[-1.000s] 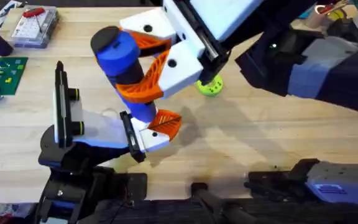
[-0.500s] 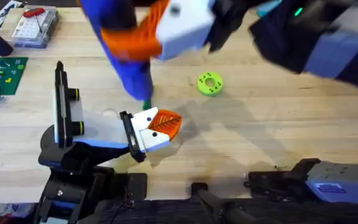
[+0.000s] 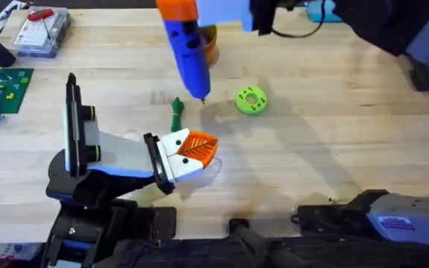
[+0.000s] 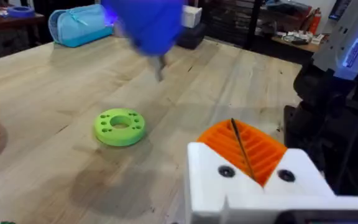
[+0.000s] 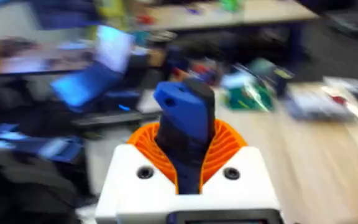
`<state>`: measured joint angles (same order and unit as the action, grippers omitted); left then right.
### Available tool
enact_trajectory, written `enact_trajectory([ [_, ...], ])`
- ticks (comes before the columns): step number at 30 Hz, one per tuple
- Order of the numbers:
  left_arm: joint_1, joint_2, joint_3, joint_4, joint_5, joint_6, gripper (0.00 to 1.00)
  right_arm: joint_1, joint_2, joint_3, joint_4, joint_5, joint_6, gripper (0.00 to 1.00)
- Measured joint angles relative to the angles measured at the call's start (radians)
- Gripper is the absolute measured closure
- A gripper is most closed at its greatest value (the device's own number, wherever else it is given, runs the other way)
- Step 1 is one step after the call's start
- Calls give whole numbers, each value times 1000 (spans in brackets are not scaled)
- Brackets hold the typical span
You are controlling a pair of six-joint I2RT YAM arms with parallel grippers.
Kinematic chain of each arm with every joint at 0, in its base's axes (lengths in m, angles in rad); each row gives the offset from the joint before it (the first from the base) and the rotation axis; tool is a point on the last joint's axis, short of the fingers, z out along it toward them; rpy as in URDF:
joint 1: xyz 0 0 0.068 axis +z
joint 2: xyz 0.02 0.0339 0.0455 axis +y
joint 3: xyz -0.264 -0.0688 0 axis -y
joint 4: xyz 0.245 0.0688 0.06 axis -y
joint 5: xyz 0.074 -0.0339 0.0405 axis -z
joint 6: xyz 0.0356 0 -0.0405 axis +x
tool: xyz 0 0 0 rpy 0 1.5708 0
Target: Pick up the gripper from the table and insert it into the empty holder that is missing its gripper. Then pick up a screw, insert it into the mounting hole, and use the screwdriver to tighten it. Finally, clean up the table by picking up the vegetable and placing it into the bucket.
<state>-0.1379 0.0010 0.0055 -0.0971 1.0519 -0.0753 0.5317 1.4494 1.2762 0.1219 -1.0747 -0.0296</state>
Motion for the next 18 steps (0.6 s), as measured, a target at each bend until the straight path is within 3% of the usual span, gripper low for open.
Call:
enact_trajectory([
  [5, 0, 0, 0, 0, 0, 0, 989, -39, 2, 17, -292, 201, -190, 874],
  [11, 0, 0, 0, 1, -4, 0, 989, -93, 4, 149, -661, 461, -415, 874],
  [18, 0, 0, 0, 2, -9, 0, 989, -90, 3, 209, -820, 811, -568, 874],
])
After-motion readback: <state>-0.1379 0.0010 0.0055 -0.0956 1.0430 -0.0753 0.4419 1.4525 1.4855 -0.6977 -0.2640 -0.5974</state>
